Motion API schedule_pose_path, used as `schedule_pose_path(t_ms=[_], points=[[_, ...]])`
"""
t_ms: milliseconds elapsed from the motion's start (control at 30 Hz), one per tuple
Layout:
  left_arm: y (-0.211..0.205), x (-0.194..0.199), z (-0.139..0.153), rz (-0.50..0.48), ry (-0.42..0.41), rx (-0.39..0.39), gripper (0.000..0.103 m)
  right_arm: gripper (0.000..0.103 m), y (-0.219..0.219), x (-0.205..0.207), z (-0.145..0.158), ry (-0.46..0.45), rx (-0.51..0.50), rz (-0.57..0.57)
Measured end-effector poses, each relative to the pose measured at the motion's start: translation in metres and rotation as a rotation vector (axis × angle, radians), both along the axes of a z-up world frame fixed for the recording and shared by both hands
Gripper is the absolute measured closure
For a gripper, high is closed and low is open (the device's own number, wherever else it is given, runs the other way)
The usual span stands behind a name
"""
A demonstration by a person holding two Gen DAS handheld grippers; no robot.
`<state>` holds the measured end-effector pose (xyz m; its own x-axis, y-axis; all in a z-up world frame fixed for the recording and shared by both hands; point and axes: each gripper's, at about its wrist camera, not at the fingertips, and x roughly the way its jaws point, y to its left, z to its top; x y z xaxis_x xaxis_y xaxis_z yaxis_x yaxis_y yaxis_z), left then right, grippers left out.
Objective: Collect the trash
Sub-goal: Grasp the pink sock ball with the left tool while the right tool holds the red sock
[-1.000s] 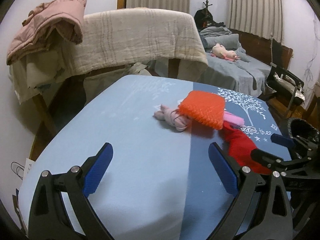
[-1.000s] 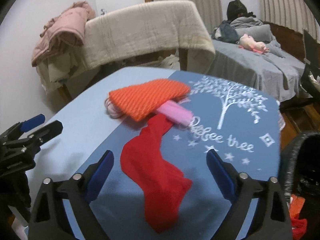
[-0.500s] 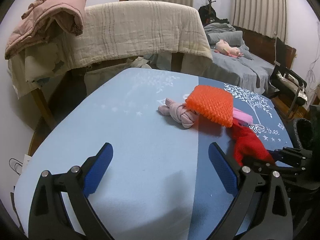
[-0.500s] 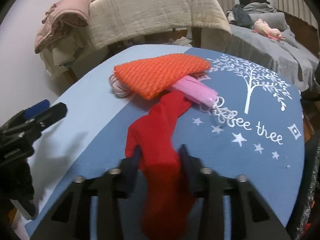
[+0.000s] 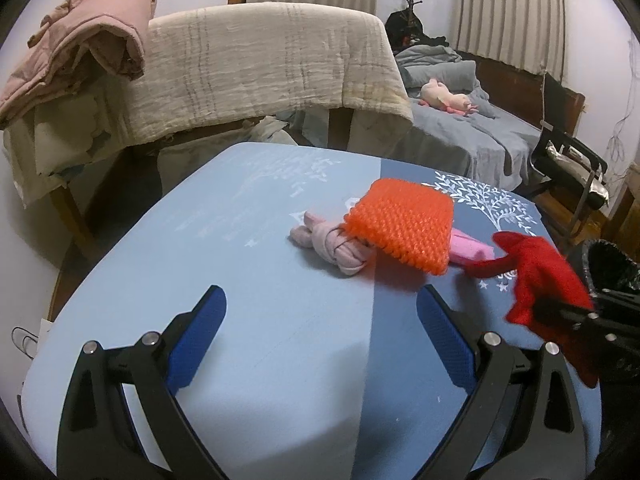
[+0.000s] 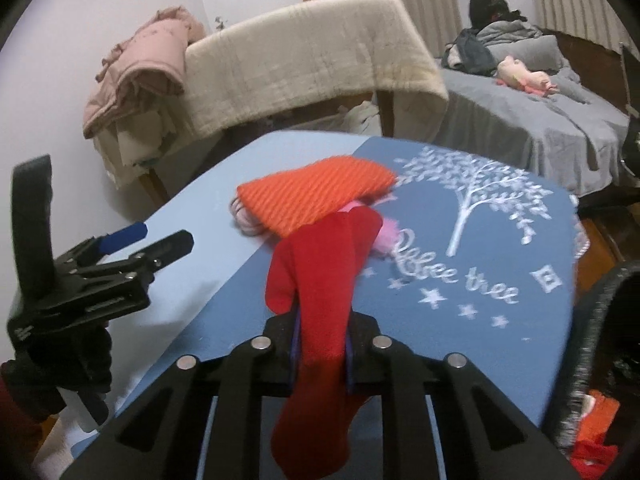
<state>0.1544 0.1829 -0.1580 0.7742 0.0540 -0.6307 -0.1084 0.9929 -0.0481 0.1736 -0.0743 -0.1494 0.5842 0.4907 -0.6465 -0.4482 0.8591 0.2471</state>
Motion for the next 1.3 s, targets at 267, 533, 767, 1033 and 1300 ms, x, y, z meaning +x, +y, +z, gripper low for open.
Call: schedule_pose_path(t_ms=[267,533,767,1033,1300], points=[[-0.007,0.024,-0.008,-0.007,0.018,0.02,0.01,0.086,-0.028,0.021,0.0,-0.005,0.004,-0.104],[0.002,0.062,-0.028,0.002,0.109,0.009,0.021,0.086,-0.031,0.039,-0.005,-0.012,-0.004,-0.13],[0.007,0.085,-0.034,0.013,0.146,-0.019,0.023,0.086,-0.026,0.047,-0.01,-0.012,-0.007,-0.123],[0.005,0.1,-0.037,-0.014,0.161,-0.043,0.037,0.086,-0.026,0.051,-0.01,-0.009,-0.004,-0.125],[0.003,0.097,-0.035,-0.043,0.142,-0.087,0.068,0.086,-0.026,0.053,-0.01,-0.007,0.0,-0.124]])
